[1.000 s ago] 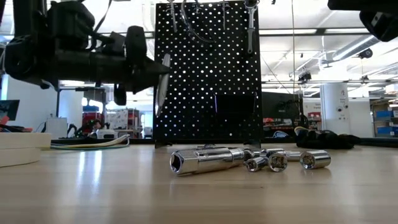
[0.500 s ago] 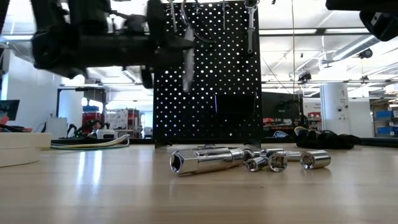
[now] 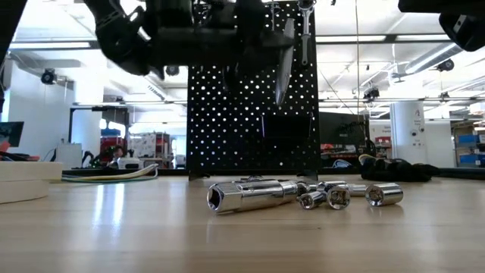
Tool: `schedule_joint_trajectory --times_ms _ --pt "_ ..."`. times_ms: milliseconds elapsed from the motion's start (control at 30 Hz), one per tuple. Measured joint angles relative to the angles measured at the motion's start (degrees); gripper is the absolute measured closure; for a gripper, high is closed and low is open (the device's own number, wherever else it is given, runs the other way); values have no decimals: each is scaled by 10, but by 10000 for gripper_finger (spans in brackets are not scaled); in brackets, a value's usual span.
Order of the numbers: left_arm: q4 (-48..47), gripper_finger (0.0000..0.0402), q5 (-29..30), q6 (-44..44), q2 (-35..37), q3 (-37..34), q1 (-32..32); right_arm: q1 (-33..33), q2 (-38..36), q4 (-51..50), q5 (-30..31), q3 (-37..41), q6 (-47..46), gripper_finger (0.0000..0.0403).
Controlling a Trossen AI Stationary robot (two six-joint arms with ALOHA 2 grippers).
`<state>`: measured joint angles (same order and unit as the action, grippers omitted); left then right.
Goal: Hang tools onto peg board
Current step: Put the cutter into the black bin on the peg board
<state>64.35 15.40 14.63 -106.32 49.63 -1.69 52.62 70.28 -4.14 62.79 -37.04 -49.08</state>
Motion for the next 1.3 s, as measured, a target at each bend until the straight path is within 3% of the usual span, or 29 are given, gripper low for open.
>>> schedule_joint_trajectory --times_ms 233,533,800,967,1300 --pt "0 287 -9 -205 4 33 1 0 0 -3 -1 1 0 401" --pt "7 288 -131 -403 -3 26 31 0 0 -3 -2 2 -4 401" --pt "21 287 -182 -412 -52 29 84 0 0 0 -2 2 -4 401" --pt "26 287 -250 -444 -72 31 109 -1 0 -3 -2 2 5 401" --pt "-7 287 -255 -457 -74 31 130 -5 -1 -3 2 2 28 401"
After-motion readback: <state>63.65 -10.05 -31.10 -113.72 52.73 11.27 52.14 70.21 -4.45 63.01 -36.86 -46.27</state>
